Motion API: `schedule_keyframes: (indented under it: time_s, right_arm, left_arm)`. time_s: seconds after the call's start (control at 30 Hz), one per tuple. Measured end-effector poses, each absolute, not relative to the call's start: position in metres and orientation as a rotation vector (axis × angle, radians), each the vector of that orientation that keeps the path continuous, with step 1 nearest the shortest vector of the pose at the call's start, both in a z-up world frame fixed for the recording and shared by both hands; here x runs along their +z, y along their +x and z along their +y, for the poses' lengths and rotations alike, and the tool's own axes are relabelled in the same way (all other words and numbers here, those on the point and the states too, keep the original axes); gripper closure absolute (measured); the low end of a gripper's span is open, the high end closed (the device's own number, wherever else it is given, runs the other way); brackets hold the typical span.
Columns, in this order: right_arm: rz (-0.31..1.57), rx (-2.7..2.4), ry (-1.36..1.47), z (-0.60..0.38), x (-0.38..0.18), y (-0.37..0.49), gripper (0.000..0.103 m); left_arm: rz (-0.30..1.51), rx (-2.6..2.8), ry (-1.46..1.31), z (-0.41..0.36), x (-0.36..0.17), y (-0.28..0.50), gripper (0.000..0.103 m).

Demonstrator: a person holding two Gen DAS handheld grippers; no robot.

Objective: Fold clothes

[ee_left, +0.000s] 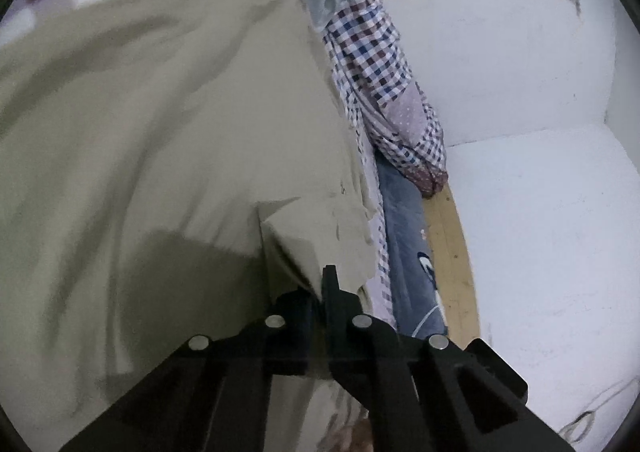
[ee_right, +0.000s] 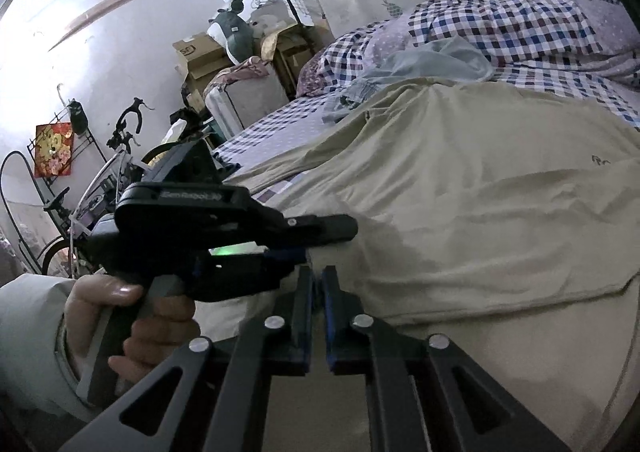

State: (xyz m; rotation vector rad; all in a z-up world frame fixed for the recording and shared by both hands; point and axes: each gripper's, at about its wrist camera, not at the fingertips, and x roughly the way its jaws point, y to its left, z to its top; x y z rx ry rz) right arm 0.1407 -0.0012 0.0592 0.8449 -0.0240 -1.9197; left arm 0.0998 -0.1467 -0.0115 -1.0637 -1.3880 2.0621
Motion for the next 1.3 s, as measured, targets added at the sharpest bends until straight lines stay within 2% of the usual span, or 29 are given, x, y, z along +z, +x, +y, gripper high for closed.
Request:
schedule_keyframes:
  time_s: [0.03, 0.1, 0.13, 0.17, 0.27, 0.47, 0.6, 0.87, 1.3]
  right_arm:
    - [-0.017, -1.932, 0.848, 0.001, 0.060, 0.140, 0.094]
    - [-0.006, -1.973, 0.852, 0.011, 0.062, 0.136, 0.075]
    - [-0.002, -2.006, 0.841, 0.019, 0.066, 0.133, 0.060]
    - [0.002, -2.041, 0.827, 0.028, 0.069, 0.130, 0.059]
    - [-0.006, -2.203, 0.829, 0.063, 0.079, 0.111, 0.057]
    - [-0.234, -2.435, 0.945, 0.145, 0.078, 0.063, 0.053]
    - [-0.280, -2.496, 1.004, 0.172, 0.071, 0.045, 0.051]
    - [-0.249, -2.483, 1.129, 0.178, 0.049, 0.014, 0.049]
    - [-0.081, -2.420, 1.173, 0.152, 0.031, -0.063, 0.051]
  left_arm:
    - [-1.374, 2.082, -1.053, -0.147, -0.006, 0.100, 0.101]
    - [-1.360, 2.117, -1.009, -0.149, 0.009, 0.100, 0.101]
    - [-1.343, 2.136, -0.986, -0.150, 0.019, 0.098, 0.101]
    - [-1.318, 2.158, -0.965, -0.149, 0.030, 0.095, 0.101]
    - [-1.226, 2.208, -0.920, -0.143, 0.069, 0.077, 0.102]
    - [-1.047, 2.278, -0.815, -0.124, 0.162, 0.046, 0.102]
    - [-0.933, 2.311, -0.760, -0.103, 0.218, 0.026, 0.102]
    - [-0.800, 2.374, -0.667, -0.078, 0.313, -0.022, 0.102]
    - [-0.632, 2.490, -0.588, -0.052, 0.392, -0.074, 0.102]
